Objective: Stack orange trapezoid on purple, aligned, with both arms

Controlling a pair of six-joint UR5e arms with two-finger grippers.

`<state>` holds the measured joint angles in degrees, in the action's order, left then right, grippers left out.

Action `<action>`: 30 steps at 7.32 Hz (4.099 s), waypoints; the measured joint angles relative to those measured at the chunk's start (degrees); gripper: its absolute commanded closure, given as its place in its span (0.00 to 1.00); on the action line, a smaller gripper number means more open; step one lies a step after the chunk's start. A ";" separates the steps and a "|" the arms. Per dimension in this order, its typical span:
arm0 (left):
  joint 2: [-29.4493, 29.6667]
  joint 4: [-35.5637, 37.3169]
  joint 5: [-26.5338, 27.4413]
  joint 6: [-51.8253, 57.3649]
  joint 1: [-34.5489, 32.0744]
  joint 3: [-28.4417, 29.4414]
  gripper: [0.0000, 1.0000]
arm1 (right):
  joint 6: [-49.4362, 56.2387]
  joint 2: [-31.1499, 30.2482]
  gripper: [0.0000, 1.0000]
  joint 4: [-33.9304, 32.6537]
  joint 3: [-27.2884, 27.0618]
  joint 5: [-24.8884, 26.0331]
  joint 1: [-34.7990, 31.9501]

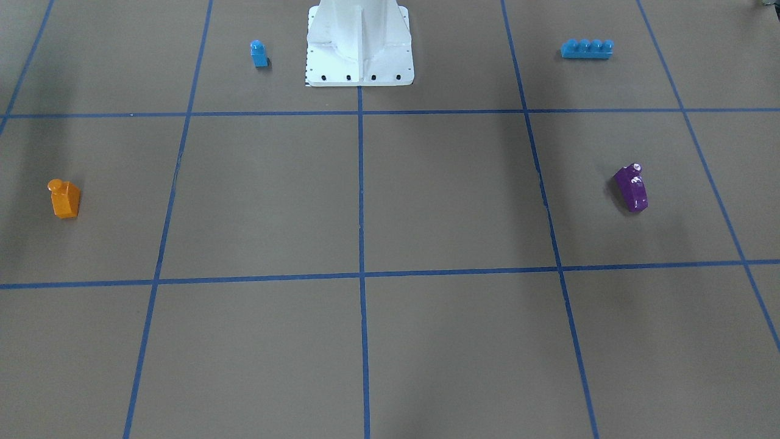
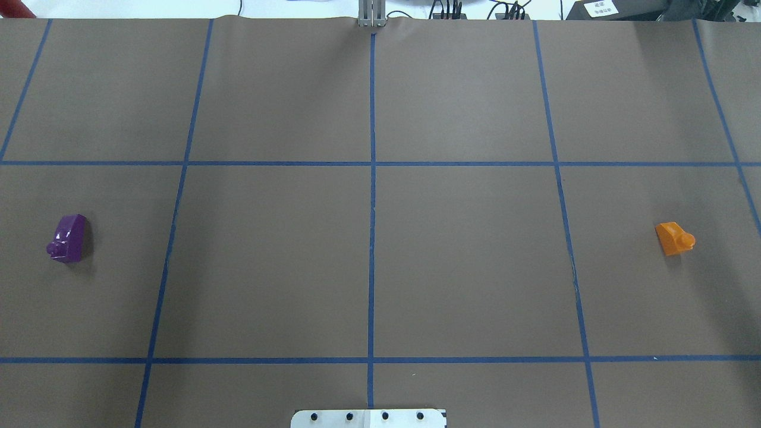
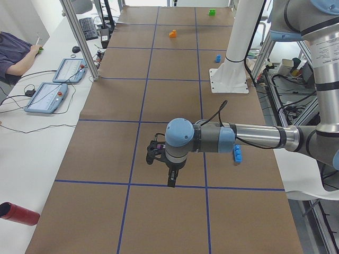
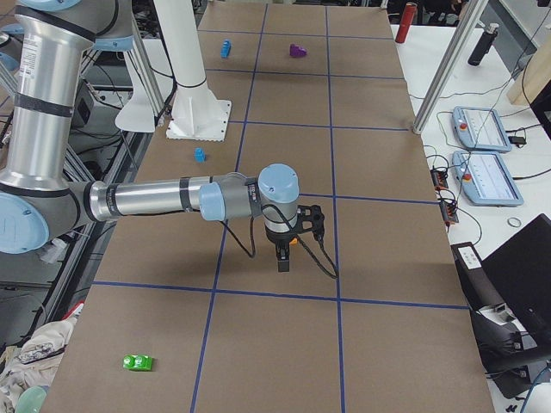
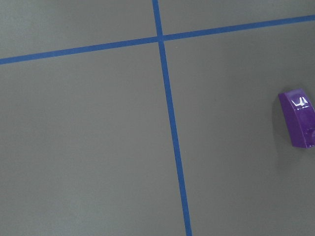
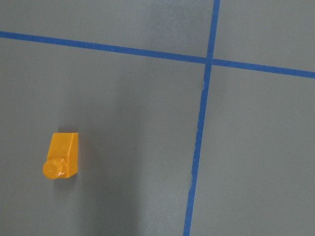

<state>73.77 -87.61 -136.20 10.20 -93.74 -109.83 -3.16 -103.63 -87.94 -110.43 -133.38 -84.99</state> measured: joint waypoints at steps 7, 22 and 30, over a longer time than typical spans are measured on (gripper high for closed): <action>4.40 -0.68 -0.52 -1.24 0.32 -3.89 0.00 | -0.11 0.64 0.00 0.32 -1.08 -3.43 0.57; 8.82 -38.04 16.06 -64.87 41.91 11.95 0.25 | -14.07 3.00 0.00 0.31 -4.76 -3.03 9.26; 12.15 -36.54 16.37 -65.10 44.27 8.51 1.00 | -14.15 2.91 0.00 0.31 -4.71 -2.91 9.25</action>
<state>85.92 -124.15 -119.83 -54.90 -49.48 -101.32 -17.31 -100.72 -87.63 -115.13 -136.28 -75.74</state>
